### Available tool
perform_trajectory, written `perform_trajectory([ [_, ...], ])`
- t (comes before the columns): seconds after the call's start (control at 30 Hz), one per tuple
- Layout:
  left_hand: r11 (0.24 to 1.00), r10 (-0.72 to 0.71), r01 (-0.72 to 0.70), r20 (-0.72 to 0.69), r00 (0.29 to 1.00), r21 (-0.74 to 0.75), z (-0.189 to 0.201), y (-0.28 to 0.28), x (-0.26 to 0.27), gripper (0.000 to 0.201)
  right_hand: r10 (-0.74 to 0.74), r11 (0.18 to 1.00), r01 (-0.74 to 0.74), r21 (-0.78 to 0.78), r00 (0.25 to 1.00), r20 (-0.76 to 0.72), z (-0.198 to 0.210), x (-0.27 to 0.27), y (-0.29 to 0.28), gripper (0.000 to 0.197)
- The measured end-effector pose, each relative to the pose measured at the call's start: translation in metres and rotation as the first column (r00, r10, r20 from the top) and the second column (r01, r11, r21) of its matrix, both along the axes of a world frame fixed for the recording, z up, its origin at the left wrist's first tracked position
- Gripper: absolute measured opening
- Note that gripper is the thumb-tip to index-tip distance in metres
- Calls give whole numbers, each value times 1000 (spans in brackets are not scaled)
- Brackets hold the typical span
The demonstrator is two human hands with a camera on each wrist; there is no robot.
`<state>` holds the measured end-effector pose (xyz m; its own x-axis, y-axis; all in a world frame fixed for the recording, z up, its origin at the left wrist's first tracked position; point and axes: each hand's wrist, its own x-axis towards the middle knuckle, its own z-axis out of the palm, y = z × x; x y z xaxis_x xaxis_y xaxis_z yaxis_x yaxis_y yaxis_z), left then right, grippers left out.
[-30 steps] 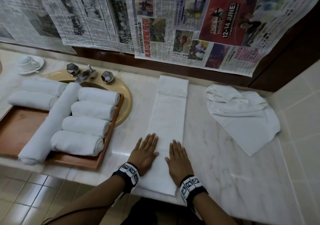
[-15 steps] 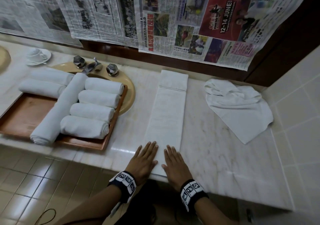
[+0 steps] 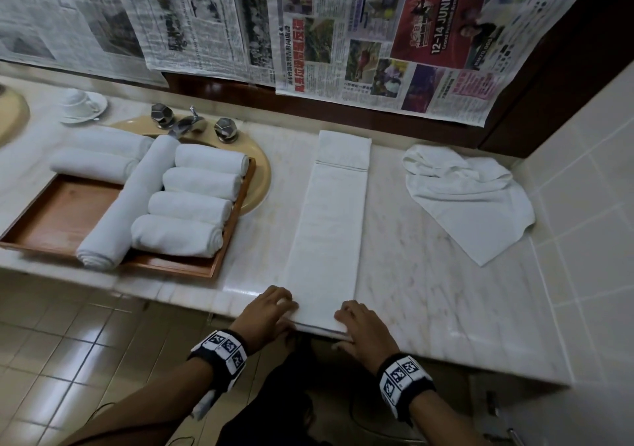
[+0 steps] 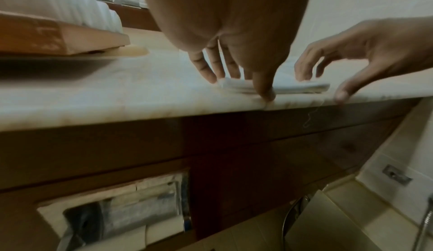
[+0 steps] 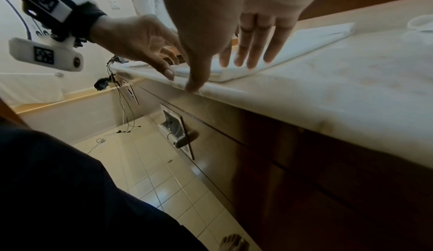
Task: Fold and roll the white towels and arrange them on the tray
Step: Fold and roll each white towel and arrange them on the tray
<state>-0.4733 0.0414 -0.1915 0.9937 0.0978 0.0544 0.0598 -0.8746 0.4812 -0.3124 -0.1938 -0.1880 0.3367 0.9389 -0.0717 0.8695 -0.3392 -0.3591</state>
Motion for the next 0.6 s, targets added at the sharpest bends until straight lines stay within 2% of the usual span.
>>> perform_trajectory([
  [0.07, 1000, -5, 5, -10, 1000, -24, 4, 1, 5, 26, -52, 998, 49, -38, 997, -62, 1, 1, 3, 54],
  [0.2, 999, -41, 41, -27, 999, 13, 10, 7, 9, 18, -107, 994, 108, 0, 984, -143, 2, 8, 5, 38],
  [0.27, 993, -90, 93, -59, 994, 65, 13, 9, 11, 19, -103, 995, 104, 0, 986, -135, 3, 12, 8, 26],
  [0.33, 982, -130, 143, -106, 986, 127, 17, 11, 12, 24, -158, 987, 163, 14, 972, -176, 8, 15, 9, 10],
  [0.43, 966, -137, 179, -218, 966, 187, 22, 13, 17, 32, -243, 964, 263, 35, 929, -280, 13, 18, 9, 11],
  [0.6, 998, -11, 30, -329, 944, 52, 34, 15, 38, 23, -315, 943, 332, -20, 872, -376, 17, 22, 11, 16],
])
